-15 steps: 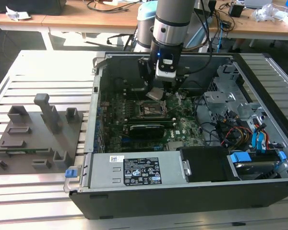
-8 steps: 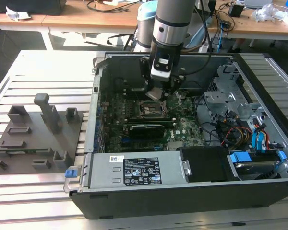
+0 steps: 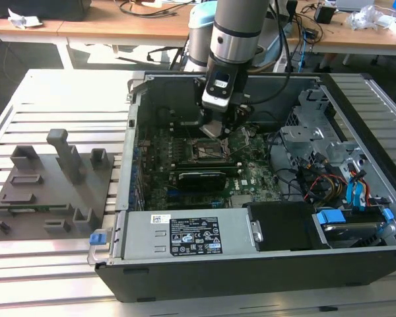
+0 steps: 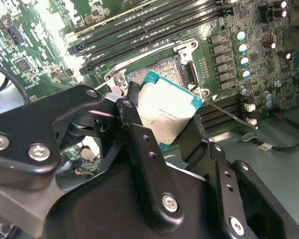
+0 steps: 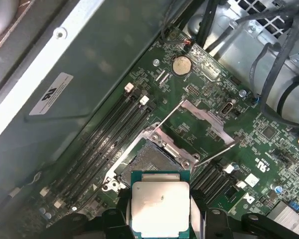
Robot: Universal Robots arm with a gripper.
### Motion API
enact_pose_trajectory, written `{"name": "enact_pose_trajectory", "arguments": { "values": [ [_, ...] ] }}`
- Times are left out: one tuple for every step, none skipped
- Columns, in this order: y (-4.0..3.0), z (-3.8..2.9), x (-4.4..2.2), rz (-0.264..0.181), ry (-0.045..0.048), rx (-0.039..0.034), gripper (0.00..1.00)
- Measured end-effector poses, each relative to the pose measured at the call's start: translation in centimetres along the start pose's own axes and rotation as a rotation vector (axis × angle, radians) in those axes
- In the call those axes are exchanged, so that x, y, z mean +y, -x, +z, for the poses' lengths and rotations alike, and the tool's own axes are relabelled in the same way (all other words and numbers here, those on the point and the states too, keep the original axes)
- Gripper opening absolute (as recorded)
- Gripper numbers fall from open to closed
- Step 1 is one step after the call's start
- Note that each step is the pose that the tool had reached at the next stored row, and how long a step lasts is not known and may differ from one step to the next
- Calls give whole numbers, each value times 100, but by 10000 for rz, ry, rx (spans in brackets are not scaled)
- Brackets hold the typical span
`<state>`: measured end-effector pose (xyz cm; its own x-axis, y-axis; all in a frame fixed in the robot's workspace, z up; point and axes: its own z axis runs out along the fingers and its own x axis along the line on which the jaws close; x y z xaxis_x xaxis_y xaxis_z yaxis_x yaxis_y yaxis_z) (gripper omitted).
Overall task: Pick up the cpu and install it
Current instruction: 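Place the cpu into insertion slot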
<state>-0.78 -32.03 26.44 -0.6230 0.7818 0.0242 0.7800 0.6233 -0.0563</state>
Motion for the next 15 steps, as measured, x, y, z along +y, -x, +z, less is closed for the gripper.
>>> {"name": "enact_pose_trajectory", "arguments": {
  "values": [
    [0, 0, 0, 106, 3, 5, 55],
    [0, 1, 0, 296, 6, 15, 55],
    [0, 2, 0, 475, 10, 25, 55],
    [0, 2, 0, 658, 13, 34, 55],
    [0, 2, 0, 795, 15, 40, 55],
    [0, 3, 0, 877, 17, 44, 55],
    [0, 3, 0, 1112, 21, 55, 55],
    [0, 4, 0, 1202, 23, 60, 55],
    [0, 4, 0, 1289, 24, 64, 55],
    [0, 4, 0, 1450, 27, 72, 55],
    [0, 4, 0, 1556, 30, 77, 55],
    [0, 5, 0, 1630, 32, 82, 55],
    [0, 5, 0, 1748, 34, 88, 55],
    [0, 5, 0, 1830, 36, 92, 55],
    [0, 5, 0, 1923, 38, 97, 55]
  ]
}}
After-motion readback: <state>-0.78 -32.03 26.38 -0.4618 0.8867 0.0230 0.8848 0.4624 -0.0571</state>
